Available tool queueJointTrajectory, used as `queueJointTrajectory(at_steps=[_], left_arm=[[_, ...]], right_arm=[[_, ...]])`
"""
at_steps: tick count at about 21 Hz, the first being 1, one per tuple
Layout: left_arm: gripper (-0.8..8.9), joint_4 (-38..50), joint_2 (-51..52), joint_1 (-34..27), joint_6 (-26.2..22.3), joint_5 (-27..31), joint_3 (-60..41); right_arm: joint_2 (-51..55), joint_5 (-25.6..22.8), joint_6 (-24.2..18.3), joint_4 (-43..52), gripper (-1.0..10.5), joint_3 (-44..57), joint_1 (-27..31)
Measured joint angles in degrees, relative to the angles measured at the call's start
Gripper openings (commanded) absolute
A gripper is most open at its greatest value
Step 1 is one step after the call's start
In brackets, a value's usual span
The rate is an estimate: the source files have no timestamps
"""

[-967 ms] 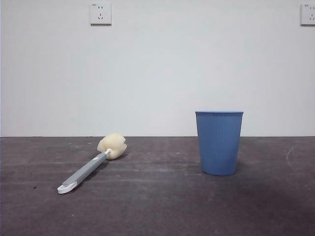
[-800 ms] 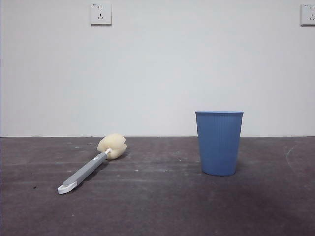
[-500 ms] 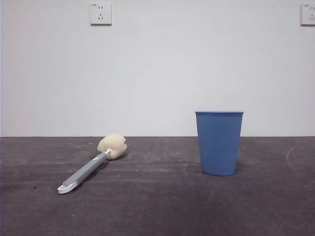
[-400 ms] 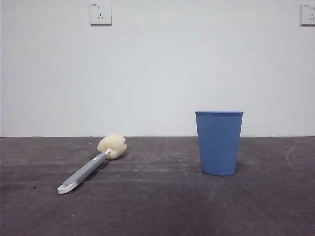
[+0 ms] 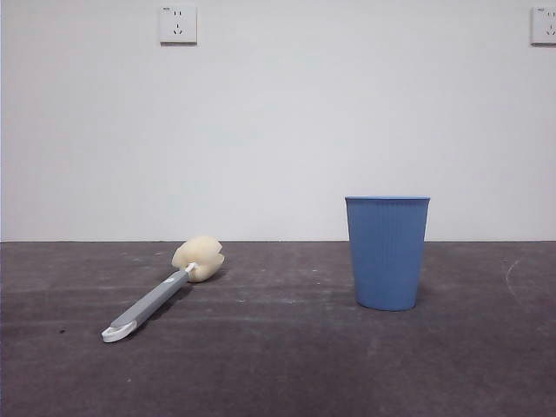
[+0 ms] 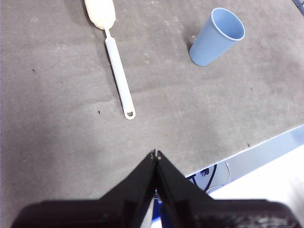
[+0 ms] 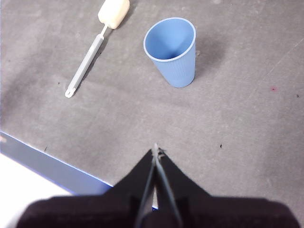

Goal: Pick up the cup brush,pick up the cup,insert the brush into the cup,clean the cup,put the cup brush back,put the cup back to the fixed position on the table

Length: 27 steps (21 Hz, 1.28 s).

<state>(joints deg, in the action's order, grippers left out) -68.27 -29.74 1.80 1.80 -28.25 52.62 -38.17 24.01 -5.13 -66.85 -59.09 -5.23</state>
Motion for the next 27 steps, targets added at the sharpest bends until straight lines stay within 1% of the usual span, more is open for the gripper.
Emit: queueJointTrajectory(at_steps=[1, 2, 3, 4, 5, 6, 8, 12, 15, 16, 18, 20, 21, 24, 25, 27], left_arm=[[0.10, 0.0, 0.0, 0.0, -0.2, 0.0, 0.0], [0.80, 0.0, 0.0, 0.0, -0.2, 0.0, 0.0], [2.70, 0.0, 0.0, 0.0, -0.3, 0.0, 0.0], [5.33, 0.0, 0.0, 0.0, -0.2, 0.0, 0.0], [6.53, 0.1, 0.0, 0.0, -0.2, -0.1, 0.0], [6.60, 0.1, 0.0, 0.0, -0.2, -0.9, 0.0], [6.59, 0.1, -0.5, 0.3, -0.2, -2.9, 0.0], [6.59, 0.7, -4.9, 1.5, -0.2, -3.0, 1.3], [6.57, 3.8, -10.7, 4.2, -0.3, -2.7, 4.6], [6.57, 4.9, -12.9, 5.5, -0.2, -1.5, 5.5], [6.57, 7.0, -17.7, 9.4, 0.7, 1.6, 6.0], [6.57, 10.4, -22.9, 14.8, 2.8, 6.3, 6.0], [6.57, 12.6, -25.4, 17.7, 3.9, 9.1, 6.0], [6.56, 20.5, -33.0, 28.3, 8.9, 20.3, 6.0], [6.56, 22.1, -36.1, 31.0, 10.3, 24.1, 6.0], [6.56, 24.0, -42.7, 34.0, 12.2, 28.8, 6.0]], right_arm=[[0.0, 0.0, -0.1, 0.0, 0.2, 0.0, 0.0], [0.0, 0.0, -0.1, 0.0, 1.1, 0.0, 0.0], [0.1, 0.0, -0.1, 0.0, 2.6, 0.0, 0.0], [0.1, 0.0, -0.1, 0.0, 4.4, 0.0, 0.0], [0.1, 0.0, -0.1, 0.0, 5.6, 0.0, 0.0], [0.1, 0.0, -0.1, 0.0, 6.0, 0.0, 0.0], [0.0, 0.0, -0.1, 0.0, 6.0, 0.0, 0.0], [0.1, 0.0, -0.1, 0.0, 6.0, 0.0, 0.0], [0.1, 0.0, -0.1, 0.0, 6.0, 0.0, 0.0], [0.1, 0.0, -0.1, 0.0, 6.0, 0.0, 0.0], [0.1, 0.0, -0.1, 0.0, 6.0, 0.0, 0.0], [0.1, 0.0, -0.1, 0.0, 6.0, 0.0, 0.0], [0.1, 0.0, -0.1, 0.0, 6.0, 0.0, 0.0], [0.1, 0.0, 0.0, 0.0, 6.0, 0.0, 0.0], [0.1, 0.0, 0.0, 0.0, 6.0, 0.0, 0.0], [0.1, 0.0, 0.0, 0.0, 6.0, 0.0, 0.0]])
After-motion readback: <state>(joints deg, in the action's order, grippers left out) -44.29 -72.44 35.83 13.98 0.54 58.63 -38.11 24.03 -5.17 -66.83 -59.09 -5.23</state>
